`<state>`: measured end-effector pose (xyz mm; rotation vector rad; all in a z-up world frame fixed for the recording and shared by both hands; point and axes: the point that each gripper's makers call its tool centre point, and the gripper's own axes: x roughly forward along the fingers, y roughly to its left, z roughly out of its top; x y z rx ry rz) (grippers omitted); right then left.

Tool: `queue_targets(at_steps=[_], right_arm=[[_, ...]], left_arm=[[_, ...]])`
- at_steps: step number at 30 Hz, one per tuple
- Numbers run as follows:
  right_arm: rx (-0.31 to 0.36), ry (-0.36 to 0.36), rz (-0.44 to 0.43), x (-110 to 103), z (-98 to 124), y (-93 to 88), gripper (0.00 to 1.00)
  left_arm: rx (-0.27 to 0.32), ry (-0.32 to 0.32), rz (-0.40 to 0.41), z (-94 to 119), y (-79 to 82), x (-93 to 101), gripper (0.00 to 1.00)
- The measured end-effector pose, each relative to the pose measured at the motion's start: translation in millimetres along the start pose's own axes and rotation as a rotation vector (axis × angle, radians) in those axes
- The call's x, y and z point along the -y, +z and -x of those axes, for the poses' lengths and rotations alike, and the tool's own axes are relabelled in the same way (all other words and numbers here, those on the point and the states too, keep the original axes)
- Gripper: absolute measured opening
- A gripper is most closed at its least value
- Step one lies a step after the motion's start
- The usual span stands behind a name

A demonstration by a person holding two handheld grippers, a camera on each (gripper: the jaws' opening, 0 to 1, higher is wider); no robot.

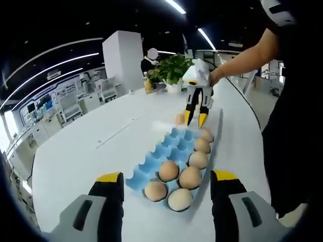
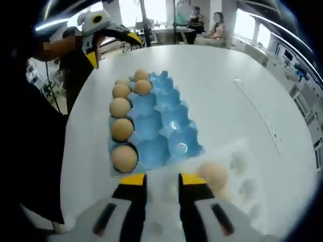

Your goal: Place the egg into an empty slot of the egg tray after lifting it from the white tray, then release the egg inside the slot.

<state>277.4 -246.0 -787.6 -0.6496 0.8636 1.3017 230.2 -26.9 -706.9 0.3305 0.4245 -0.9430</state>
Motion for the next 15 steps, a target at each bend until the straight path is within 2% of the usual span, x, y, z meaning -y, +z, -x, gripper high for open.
queue_targets(at_steps=[6, 15], right_arm=[[-0.036, -0.042, -0.019, 4, 18, -29.3, 0.24], [-0.094, -0.141, -0.037, 21, 49, -70.2, 0.24]], left_arm=[[-0.001, -0.004, -0.013, -3, 3.1, 1.1, 0.7], [0.008, -0.019, -0.006, -6, 7.1, 4.9, 0.69]])
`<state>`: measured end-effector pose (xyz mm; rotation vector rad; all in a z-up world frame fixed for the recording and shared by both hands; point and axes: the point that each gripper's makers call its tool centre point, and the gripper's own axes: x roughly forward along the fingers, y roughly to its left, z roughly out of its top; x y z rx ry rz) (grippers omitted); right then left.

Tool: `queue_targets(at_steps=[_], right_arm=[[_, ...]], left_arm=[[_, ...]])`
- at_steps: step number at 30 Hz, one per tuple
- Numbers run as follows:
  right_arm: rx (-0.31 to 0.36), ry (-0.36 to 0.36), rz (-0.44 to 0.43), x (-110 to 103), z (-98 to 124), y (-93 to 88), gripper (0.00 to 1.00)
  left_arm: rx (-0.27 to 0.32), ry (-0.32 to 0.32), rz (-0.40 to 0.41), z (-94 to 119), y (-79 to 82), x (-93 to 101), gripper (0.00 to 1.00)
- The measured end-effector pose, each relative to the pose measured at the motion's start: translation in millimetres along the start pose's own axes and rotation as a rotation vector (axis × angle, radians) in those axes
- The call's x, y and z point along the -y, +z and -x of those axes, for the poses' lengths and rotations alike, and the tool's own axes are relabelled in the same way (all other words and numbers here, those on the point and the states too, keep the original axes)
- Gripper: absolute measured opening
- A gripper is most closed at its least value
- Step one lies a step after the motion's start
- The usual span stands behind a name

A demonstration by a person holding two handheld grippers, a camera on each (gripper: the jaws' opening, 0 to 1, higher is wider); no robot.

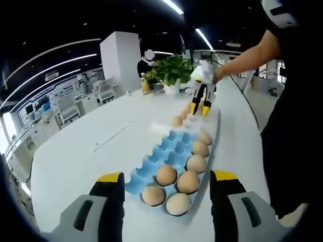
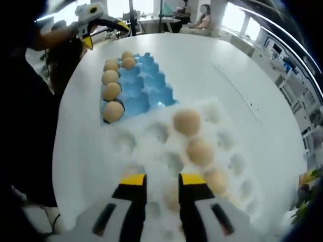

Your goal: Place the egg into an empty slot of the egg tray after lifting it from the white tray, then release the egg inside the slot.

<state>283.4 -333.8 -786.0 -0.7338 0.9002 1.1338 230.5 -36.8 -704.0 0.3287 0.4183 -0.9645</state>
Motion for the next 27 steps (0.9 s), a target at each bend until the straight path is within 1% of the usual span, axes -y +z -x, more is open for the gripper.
queue_targets(at_steps=[3, 4, 5, 8, 9, 11, 12, 13, 14, 16, 17, 18, 20, 21, 23, 24, 27], right_arm=[[-0.007, -0.036, 0.004, 8, 6, -7.5, 0.25], [0.005, -0.044, 0.007, 10, 7, -6.4, 0.25], [-0.002, -0.049, -0.006, 12, 9, -7.6, 0.25], [-0.018, -0.063, 0.0, 16, 10, -11.3, 0.26], [-0.039, -0.069, 0.014, 17, 11, -15.6, 0.26], [-0.055, -0.074, 0.032, 18, 10, -20.8, 0.27], [-0.087, -0.085, 0.059, 20, 10, -25.6, 0.27], [-0.103, -0.08, 0.087, 20, 9, -28.7, 0.27], [-0.079, -0.077, 0.074, 19, 9, -24.9, 0.27], [-0.086, -0.077, 0.07, 22, 8, -24.3, 0.28], [-0.095, -0.058, 0.098, 20, 8, -24.3, 0.27], [-0.099, -0.047, 0.108, 20, 6, -24.4, 0.27], [-0.107, -0.032, 0.101, 23, 5, -24.8, 0.27], [-0.107, 0.002, 0.045, 21, 3, -26.3, 0.27], [-0.103, 0.027, -0.049, 22, 2, -27.3, 0.28], [-0.097, 0.045, -0.024, 24, 2, -27.3, 0.28], [-0.109, 0.055, 0.027, 21, 2, -27.4, 0.29]], left_arm=[[-0.013, -0.002, -0.001, -1, -2.4, 0.2, 0.69], [-0.013, -0.003, 0.0, -1, -2.2, 0.6, 0.69], [-0.008, -0.004, 0.001, -1, -1.3, 0.9, 0.69], [-0.003, -0.004, -0.002, -1, 0.7, 0.9, 0.69], [-0.004, -0.005, -0.004, -1, 0.5, 1.1, 0.69], [-0.007, -0.006, 0.001, -1, -0.3, 1.3, 0.69], [-0.008, -0.006, 0.001, 0, -0.6, 1.3, 0.69], [-0.009, -0.006, 0.0, 0, -1.0, 1.2, 0.69], [-0.01, -0.004, 0.001, 0, -1.2, 0.7, 0.69], [-0.006, -0.004, 0.001, 1, -1.1, 0.2, 0.69], [-0.006, -0.003, 0.002, 1, -1.2, 0.0, 0.69], [-0.009, -0.003, 0.002, 1, -2.0, -0.3, 0.69], [-0.015, -0.003, 0.008, 1, -3.9, -0.7, 0.68], [-0.016, -0.003, 0.009, 1, -4.1, -0.7, 0.68], [-0.015, -0.004, 0.009, 2, -3.9, -0.7, 0.68], [-0.015, -0.003, 0.01, 1, -3.9, -1.1, 0.68], [-0.015, -0.003, 0.006, 1, -3.1, -1.5, 0.68]])
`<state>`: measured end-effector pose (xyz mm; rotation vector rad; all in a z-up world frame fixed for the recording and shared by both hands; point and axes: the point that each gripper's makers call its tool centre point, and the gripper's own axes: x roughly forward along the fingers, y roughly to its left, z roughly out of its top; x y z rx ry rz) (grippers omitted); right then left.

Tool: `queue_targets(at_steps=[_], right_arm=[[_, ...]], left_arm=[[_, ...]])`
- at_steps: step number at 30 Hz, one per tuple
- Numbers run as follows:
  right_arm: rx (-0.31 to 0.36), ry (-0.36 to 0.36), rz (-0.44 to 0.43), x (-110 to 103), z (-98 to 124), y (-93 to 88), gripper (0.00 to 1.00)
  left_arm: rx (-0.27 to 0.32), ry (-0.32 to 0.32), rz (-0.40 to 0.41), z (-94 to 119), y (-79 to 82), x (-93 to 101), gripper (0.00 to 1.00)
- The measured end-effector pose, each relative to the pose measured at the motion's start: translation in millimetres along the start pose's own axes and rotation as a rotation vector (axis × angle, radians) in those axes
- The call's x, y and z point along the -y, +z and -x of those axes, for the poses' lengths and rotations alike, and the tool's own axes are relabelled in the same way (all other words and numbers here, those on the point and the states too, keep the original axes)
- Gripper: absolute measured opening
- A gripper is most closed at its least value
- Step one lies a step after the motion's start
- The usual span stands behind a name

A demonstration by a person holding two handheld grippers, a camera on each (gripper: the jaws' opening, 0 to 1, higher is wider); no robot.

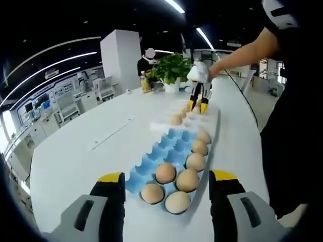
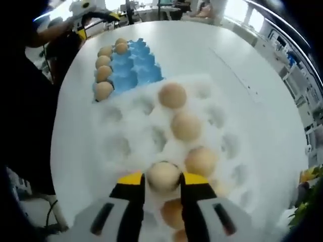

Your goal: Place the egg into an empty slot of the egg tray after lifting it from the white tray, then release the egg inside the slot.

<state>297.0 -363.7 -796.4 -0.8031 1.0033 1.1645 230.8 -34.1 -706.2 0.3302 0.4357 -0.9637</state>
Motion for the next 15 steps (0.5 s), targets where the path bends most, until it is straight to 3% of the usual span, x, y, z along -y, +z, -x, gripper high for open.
queue_targets(at_steps=[3, 5, 10, 15], right_arm=[[0.003, -0.004, 0.002, 1, -1, -0.4, 0.28], [-0.008, -0.043, -0.066, 4, 0, -1.3, 0.26], [-0.018, -0.045, -0.047, 3, 3, 0.6, 0.24], [0.002, -0.061, -0.037, -1, 20, 4.5, 0.24]], left_arm=[[0.004, 0.001, -0.002, -1, 1.4, -0.3, 0.68], [0.005, 0.001, 0.003, -1, 1.7, -0.3, 0.67], [0.013, 0.0, -0.002, 0, 4.0, 0.2, 0.67], [0.008, 0.007, -0.002, 1, 1.1, -2.6, 0.67]])
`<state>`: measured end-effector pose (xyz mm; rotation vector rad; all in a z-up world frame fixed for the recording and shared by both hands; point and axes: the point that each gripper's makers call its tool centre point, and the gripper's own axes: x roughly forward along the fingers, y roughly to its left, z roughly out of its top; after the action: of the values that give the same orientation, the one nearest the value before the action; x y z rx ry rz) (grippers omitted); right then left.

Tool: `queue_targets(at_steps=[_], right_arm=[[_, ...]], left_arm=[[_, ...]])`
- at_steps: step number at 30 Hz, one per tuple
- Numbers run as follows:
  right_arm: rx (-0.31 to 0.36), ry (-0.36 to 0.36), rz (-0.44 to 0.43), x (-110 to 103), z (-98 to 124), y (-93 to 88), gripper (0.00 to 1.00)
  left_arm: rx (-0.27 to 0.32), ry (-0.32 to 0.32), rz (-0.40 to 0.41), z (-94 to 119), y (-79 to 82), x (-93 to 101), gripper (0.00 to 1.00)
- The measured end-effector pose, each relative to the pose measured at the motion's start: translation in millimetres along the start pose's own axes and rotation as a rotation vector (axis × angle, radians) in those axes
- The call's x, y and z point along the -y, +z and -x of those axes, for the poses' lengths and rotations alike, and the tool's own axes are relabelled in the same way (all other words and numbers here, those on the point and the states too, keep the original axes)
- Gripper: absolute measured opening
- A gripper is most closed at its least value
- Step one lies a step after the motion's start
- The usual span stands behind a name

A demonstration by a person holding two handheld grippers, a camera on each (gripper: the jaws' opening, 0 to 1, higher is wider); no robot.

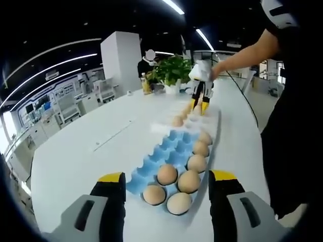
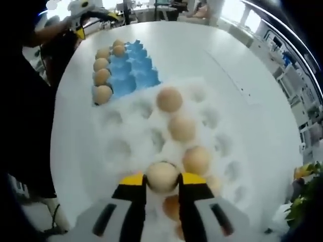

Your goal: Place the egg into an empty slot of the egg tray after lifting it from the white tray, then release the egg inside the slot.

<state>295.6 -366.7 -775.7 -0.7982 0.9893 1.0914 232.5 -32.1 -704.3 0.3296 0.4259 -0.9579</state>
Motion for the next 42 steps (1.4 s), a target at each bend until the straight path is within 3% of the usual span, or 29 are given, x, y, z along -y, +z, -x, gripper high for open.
queue_targets(at_steps=[12, 25, 42], right_arm=[[-0.041, -0.009, 0.032, -10, 12, -2.0, 0.24], [-0.015, 0.021, 0.08, -16, 6, 23.3, 0.24], [0.053, 0.066, 0.16, -29, -10, 77.3, 0.24]], left_arm=[[0.002, 0.001, -0.004, 0, -0.7, -0.4, 0.68], [-0.002, 0.001, 0.006, -1, -2.8, -0.6, 0.68], [0.007, 0.004, 0.007, -1, -2.0, -0.9, 0.68]])
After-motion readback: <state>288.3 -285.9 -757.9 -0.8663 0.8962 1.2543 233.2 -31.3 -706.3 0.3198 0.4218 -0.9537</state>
